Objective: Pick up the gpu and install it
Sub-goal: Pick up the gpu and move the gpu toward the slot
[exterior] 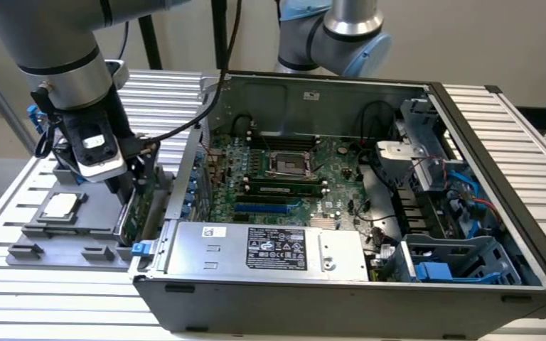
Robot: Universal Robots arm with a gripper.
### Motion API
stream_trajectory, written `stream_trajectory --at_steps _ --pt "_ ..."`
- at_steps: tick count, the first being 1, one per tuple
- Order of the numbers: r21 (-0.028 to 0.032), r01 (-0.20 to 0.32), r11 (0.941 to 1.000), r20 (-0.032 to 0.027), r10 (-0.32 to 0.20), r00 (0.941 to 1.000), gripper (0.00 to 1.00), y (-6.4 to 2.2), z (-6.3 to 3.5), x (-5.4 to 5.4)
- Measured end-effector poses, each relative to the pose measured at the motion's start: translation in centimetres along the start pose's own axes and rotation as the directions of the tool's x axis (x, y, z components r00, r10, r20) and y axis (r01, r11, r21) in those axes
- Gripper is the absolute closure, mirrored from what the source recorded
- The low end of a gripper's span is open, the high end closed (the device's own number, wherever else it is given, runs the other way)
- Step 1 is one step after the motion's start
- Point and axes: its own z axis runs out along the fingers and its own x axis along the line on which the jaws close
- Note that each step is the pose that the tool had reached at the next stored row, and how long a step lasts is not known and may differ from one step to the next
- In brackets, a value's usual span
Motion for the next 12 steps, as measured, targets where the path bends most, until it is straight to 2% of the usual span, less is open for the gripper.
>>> stream_trajectory --at_steps 4,7,10,12 --pt "0.0003 -0.004 1.0 0.0011 0.004 1.0 0.52 0.21 0.71 0.5" --pt "-0.0003 -0.004 1.0 0.0069 0.004 1.0 0.52 0.2 1.26 0.9" --pt "-0.0005 -0.004 1.0 0.0131 0.004 0.9999 0.52 0.21 1.65 1.0" --pt "-0.0006 -0.004 1.0 0.0151 0.004 0.9999 0.52 0.25 1.91 1.0"
